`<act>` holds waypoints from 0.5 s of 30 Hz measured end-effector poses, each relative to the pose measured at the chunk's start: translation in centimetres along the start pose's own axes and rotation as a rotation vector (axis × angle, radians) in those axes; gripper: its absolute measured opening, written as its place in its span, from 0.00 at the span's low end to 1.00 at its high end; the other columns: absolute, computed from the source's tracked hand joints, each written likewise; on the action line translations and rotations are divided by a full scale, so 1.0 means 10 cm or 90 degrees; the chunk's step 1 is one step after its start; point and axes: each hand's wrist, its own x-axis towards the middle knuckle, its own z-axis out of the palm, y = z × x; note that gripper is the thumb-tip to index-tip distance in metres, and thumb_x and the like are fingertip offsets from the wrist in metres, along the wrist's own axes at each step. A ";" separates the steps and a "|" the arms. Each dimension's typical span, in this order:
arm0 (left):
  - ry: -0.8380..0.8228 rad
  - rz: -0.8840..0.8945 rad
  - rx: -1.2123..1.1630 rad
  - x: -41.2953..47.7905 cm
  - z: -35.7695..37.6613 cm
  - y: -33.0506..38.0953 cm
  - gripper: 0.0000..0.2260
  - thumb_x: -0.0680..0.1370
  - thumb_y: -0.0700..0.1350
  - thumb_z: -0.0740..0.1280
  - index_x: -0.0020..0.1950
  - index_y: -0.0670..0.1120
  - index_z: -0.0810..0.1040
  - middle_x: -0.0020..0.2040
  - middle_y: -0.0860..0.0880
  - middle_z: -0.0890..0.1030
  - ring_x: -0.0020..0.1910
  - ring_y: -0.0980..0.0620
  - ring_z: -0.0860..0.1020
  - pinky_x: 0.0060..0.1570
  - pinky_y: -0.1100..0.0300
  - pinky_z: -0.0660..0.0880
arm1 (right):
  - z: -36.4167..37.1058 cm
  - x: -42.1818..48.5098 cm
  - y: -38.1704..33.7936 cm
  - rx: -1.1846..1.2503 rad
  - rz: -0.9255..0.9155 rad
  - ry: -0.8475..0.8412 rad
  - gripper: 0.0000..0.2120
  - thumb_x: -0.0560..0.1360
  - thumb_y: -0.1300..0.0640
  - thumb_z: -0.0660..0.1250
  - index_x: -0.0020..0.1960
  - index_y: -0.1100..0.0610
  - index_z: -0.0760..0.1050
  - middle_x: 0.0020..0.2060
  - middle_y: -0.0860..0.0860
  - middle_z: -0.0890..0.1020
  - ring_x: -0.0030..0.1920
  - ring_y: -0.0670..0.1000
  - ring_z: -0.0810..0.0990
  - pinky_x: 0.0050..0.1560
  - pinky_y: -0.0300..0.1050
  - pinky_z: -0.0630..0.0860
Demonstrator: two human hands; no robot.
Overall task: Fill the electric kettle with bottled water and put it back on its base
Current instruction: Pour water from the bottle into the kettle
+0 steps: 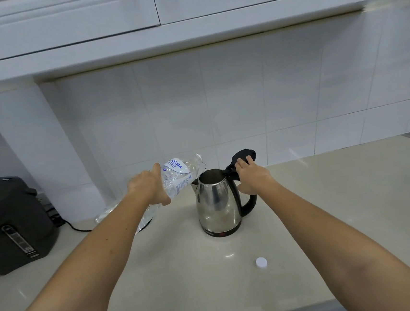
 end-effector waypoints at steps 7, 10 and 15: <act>0.000 0.000 0.011 0.00 0.02 0.00 0.31 0.64 0.52 0.75 0.61 0.46 0.63 0.45 0.47 0.73 0.43 0.44 0.74 0.40 0.56 0.73 | -0.01 -0.01 0.00 -0.001 -0.002 0.001 0.35 0.78 0.55 0.60 0.79 0.59 0.46 0.79 0.49 0.48 0.79 0.55 0.42 0.68 0.56 0.70; -0.002 -0.002 0.004 0.00 0.02 -0.02 0.32 0.64 0.52 0.75 0.61 0.46 0.63 0.45 0.47 0.73 0.43 0.44 0.74 0.40 0.56 0.73 | -0.01 -0.01 0.00 0.002 -0.002 0.003 0.35 0.78 0.55 0.60 0.79 0.59 0.47 0.79 0.49 0.49 0.79 0.55 0.42 0.68 0.55 0.70; 0.000 0.003 0.003 0.00 0.02 -0.03 0.32 0.64 0.51 0.75 0.60 0.45 0.63 0.45 0.47 0.73 0.43 0.44 0.74 0.40 0.56 0.73 | -0.01 -0.01 0.00 0.003 -0.004 0.004 0.35 0.78 0.56 0.60 0.79 0.59 0.47 0.79 0.49 0.49 0.79 0.55 0.42 0.69 0.55 0.69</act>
